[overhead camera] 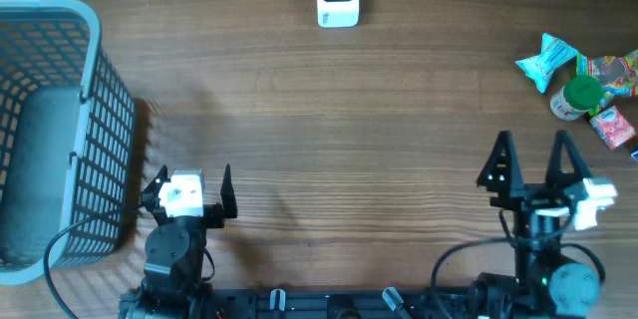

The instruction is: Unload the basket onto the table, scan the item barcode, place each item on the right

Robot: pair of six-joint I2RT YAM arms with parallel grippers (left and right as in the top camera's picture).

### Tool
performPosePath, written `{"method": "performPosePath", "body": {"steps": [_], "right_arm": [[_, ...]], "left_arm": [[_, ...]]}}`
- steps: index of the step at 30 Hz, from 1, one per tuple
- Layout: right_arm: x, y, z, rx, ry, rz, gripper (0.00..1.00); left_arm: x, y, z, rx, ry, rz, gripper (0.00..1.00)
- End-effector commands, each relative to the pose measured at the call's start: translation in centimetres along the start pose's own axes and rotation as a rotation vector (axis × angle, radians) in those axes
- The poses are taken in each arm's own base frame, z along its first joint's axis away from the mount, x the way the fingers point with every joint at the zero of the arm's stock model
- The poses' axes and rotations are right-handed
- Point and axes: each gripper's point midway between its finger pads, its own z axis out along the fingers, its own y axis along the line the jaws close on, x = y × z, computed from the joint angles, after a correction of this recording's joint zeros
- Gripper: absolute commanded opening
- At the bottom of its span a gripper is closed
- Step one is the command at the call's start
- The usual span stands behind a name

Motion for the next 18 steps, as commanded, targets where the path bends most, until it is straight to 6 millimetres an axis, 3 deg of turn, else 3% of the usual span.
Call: {"method": "performPosePath", "body": {"steps": [1, 5, 10, 13, 18], "right_arm": [[3.0, -1.3, 0.0, 0.015, 0.005, 0.024, 1.00], [6.9, -4.5, -0.4, 0.157, 0.076, 0.193, 1.00], [10.6, -5.8, -1.2, 0.221, 0.230, 0.138, 1.00], [11.0, -4.4, -1.1, 0.117, 0.273, -0.055, 1.00], [11.0, -4.4, -1.1, 0.102, 0.280, -0.177, 1.00]], "left_arm": [[-0.1, 0.0, 0.0, -0.001, -0.007, -0.010, 1.00], [-0.1, 0.0, 0.0, -0.001, -0.007, -0.010, 1.00], [-0.1, 0.0, 0.0, -0.001, -0.007, -0.010, 1.00], [-0.1, 0.0, 0.0, -0.001, -0.007, -0.010, 1.00], [-0.1, 0.0, 0.0, -0.001, -0.007, -0.010, 1.00]]}}
